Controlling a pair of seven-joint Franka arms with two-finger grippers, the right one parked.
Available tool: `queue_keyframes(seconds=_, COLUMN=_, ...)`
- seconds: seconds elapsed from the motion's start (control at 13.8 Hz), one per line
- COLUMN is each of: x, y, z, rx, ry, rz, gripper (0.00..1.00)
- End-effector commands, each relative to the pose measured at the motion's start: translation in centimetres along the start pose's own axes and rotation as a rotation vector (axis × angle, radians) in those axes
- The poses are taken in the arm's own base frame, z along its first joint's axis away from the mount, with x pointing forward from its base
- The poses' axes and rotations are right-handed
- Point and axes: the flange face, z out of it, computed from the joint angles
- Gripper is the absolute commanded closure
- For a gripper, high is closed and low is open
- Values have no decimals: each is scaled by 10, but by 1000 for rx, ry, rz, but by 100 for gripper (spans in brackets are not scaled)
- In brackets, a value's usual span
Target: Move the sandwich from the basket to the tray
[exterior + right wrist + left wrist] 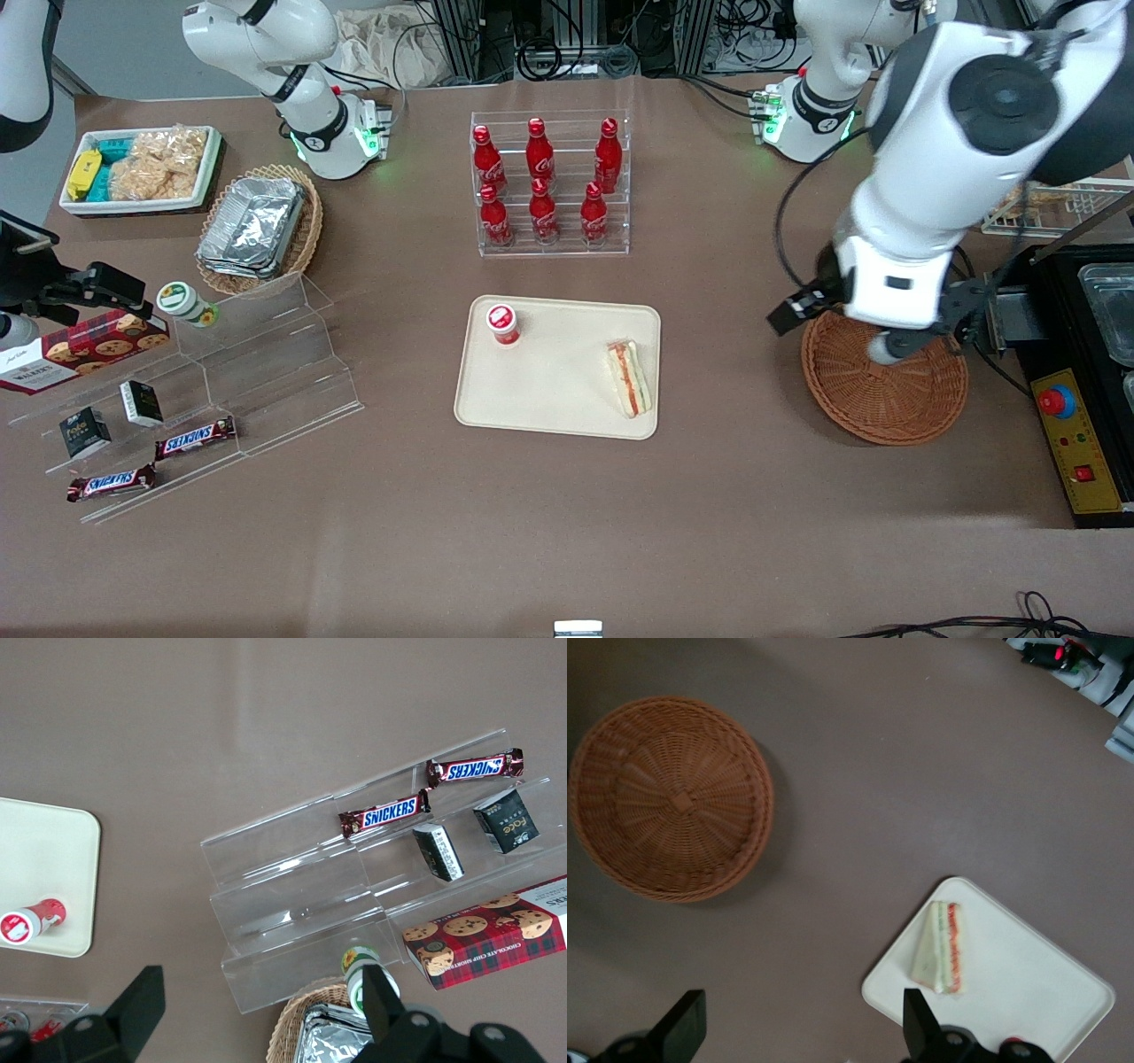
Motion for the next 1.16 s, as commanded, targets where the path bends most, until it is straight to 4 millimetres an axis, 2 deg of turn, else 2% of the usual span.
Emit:
queue_keyframes(seconds=0.0, x=24, y=-62, z=-18, rx=19, ry=-3, rz=92, gripper=0)
queue_keyframes(seconds=0.15, x=41, y=-102, z=-31, rx=26, ry=-17, rz=178, gripper=0)
queue_keyframes(seconds=0.29, x=54, y=-131, z=-35, rx=24, ry=-21, rz=266, gripper=0)
queue_keyframes(seconds=0.65, x=87, y=-207, z=-27, rx=-10, ry=-52, rz=428, gripper=0)
queue_keyframes(seconds=0.8, x=94, y=-223, z=-31, rx=-12, ry=-53, rz=477, gripper=0)
queue_keyframes(seconds=1.09, x=93, y=-224, z=-37, rx=-11, ry=-49, rz=487, gripper=0)
